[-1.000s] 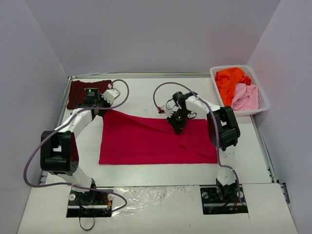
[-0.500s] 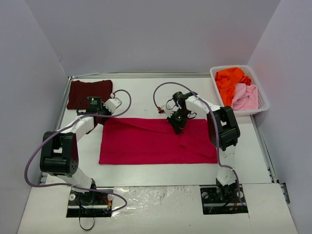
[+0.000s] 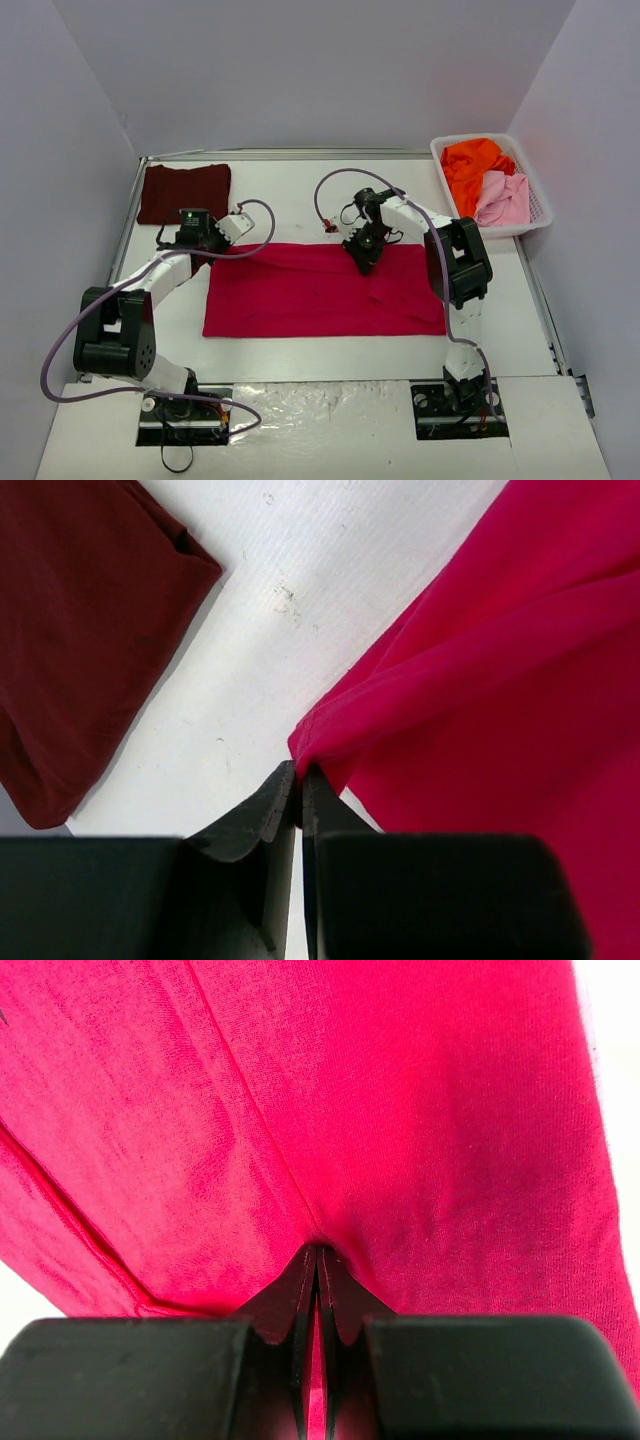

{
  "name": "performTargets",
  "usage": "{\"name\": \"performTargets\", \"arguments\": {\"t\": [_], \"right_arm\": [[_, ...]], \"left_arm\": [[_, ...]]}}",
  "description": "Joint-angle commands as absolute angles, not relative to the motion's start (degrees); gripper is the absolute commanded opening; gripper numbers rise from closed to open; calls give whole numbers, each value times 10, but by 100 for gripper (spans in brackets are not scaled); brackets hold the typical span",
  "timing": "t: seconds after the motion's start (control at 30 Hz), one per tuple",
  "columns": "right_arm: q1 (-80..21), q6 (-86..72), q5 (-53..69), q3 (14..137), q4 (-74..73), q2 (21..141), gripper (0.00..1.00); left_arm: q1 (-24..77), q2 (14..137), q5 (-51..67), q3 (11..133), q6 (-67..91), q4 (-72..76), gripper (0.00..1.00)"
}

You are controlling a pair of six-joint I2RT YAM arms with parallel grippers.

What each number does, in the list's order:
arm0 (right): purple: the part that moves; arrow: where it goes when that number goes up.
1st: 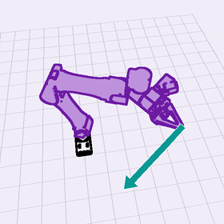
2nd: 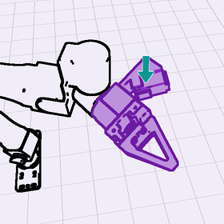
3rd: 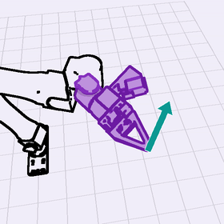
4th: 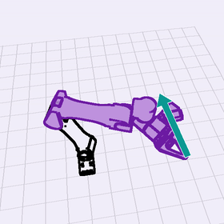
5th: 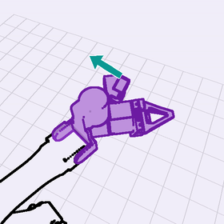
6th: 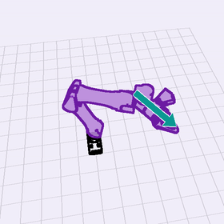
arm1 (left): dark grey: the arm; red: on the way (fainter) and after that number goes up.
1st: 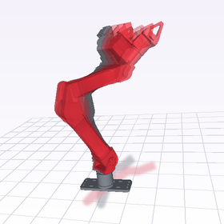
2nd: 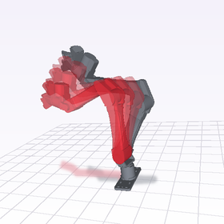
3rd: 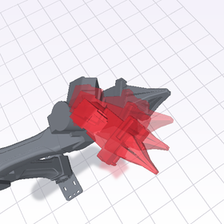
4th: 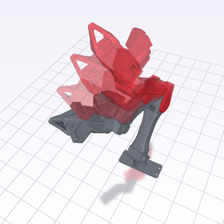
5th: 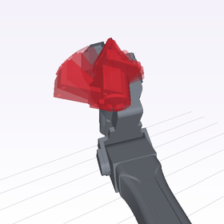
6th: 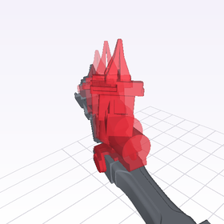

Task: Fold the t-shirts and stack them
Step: Fold the other side of the tshirt into a rectangle

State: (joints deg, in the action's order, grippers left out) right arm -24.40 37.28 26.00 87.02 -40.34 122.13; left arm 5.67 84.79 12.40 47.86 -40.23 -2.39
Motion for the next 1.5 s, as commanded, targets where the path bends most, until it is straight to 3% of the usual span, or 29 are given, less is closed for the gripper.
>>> {"name": "performTargets", "arguments": {"t": [0.0, 1.47], "right_arm": [[-247, 388, 199, 810, -417, 1324, 0], [-249, 391, 209, 819, -428, 1338, 0]], "left_arm": [[64, 831, 128, 473, -450, -10, 4], [143, 823, -20, 264, -738, 297, 2]]}}
